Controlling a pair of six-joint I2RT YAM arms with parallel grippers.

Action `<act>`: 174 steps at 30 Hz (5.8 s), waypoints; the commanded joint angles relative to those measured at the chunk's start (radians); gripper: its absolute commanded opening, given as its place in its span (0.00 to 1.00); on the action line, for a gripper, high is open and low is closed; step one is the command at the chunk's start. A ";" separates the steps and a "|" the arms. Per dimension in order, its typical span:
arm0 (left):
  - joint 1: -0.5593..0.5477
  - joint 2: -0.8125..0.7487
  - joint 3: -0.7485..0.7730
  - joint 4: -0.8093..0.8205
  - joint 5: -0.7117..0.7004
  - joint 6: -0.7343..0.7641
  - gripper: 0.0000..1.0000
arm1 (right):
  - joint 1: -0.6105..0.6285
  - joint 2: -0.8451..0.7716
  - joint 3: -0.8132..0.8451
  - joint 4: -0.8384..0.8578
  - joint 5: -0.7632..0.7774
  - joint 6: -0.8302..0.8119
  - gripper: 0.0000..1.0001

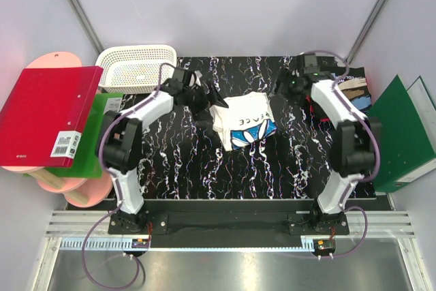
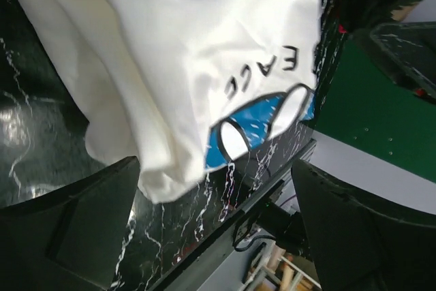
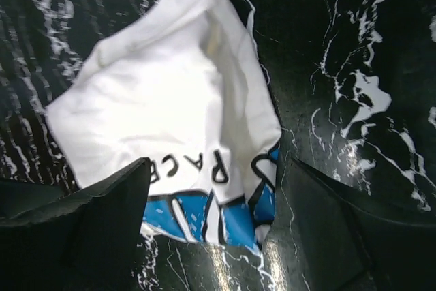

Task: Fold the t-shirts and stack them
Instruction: Smooth out wrinkles on the folded tshirt, then put the neatly folded tshirt into the corner of the board with the right arm

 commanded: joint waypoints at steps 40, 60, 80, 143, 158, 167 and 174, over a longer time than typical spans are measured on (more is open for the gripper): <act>-0.103 0.151 0.074 0.141 0.185 -0.101 0.00 | 0.003 0.021 -0.491 0.479 -0.654 0.422 0.00; 0.066 0.158 -0.051 -0.012 0.209 0.058 0.00 | 0.001 0.103 -0.375 0.181 -0.421 0.285 0.00; 0.066 -0.210 0.000 -0.353 -0.134 0.360 0.99 | -0.002 -0.194 -0.083 -0.126 0.181 -0.156 1.00; 0.066 -0.092 0.061 -0.514 -0.183 0.336 0.99 | 0.158 0.382 0.257 -0.170 -0.038 -0.086 0.00; 0.067 -0.066 0.057 -0.512 -0.166 0.357 0.99 | 0.070 0.118 0.394 -0.236 0.472 -0.256 0.00; 0.069 -0.071 0.029 -0.512 -0.166 0.371 0.99 | 0.041 0.109 0.564 -0.245 0.636 -0.316 0.00; 0.069 -0.077 0.018 -0.512 -0.171 0.379 0.99 | -0.086 0.144 0.756 -0.319 0.695 -0.308 0.00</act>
